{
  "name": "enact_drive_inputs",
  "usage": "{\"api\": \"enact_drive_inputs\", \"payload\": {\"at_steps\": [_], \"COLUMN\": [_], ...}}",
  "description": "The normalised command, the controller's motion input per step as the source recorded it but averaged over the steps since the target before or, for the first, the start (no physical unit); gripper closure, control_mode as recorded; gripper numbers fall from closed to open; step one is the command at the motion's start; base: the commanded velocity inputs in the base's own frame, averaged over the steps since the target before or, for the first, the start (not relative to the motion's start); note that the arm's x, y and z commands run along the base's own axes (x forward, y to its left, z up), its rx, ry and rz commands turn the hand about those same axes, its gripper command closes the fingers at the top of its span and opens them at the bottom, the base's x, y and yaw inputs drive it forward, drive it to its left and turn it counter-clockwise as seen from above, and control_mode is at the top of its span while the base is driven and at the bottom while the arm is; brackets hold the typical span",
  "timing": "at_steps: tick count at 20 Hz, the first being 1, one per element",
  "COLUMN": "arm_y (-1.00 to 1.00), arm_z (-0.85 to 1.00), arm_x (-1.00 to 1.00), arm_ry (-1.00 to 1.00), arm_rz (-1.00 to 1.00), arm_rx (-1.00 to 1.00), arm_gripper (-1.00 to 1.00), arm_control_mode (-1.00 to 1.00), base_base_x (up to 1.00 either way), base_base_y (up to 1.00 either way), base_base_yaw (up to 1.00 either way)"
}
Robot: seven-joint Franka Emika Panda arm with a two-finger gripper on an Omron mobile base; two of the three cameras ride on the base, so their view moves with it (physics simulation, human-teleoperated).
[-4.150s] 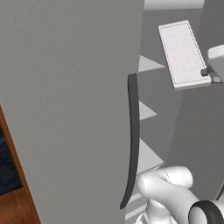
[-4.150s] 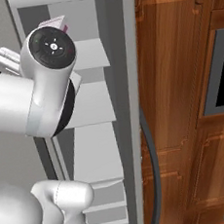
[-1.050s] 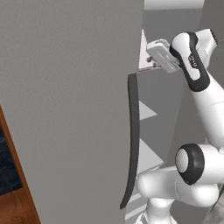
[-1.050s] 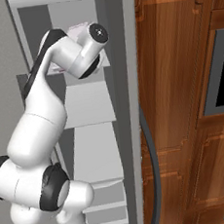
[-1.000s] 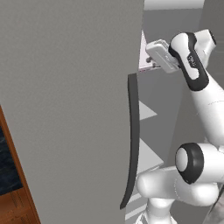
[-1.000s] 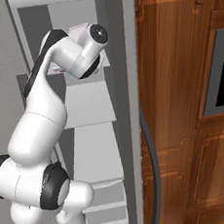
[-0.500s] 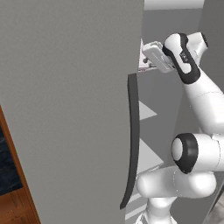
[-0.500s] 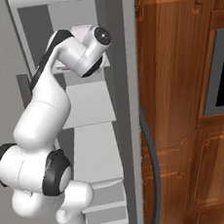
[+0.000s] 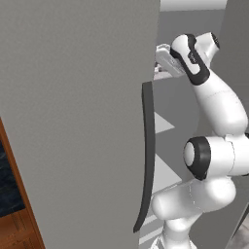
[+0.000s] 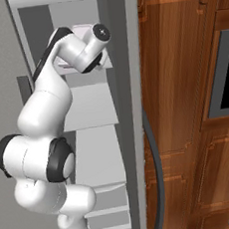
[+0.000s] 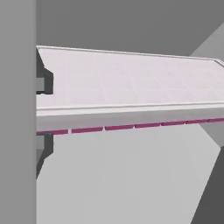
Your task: The ice cube tray has been filled with water. Take the tray and place it in the freezer to make ice. Close the freezer door after placing the tray.
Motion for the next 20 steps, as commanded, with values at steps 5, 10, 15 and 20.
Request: {"api": "enact_drive_inputs", "payload": {"at_steps": [5, 10, 15, 20], "arm_y": [0.19, 0.03, 0.05, 0.0], "arm_z": [0.0, 0.0, 0.0, 0.0], "arm_x": [0.35, 0.07, 0.0, -0.39], "arm_ry": [0.0, -0.02, -0.08, -0.1], "arm_rz": [-0.03, -0.02, 0.0, -0.02], "arm_rx": [-0.06, -0.02, 0.0, 0.0], "arm_gripper": [-1.0, -1.0, -1.0, -1.0], "arm_control_mode": [-1.0, -1.0, -1.0, -1.0], "base_base_x": [0.0, 0.0, 0.0, 0.0], "base_base_y": [0.0, 0.0, 0.0, 0.0], "base_base_yaw": [0.0, 0.0, 0.0, 0.0]}}
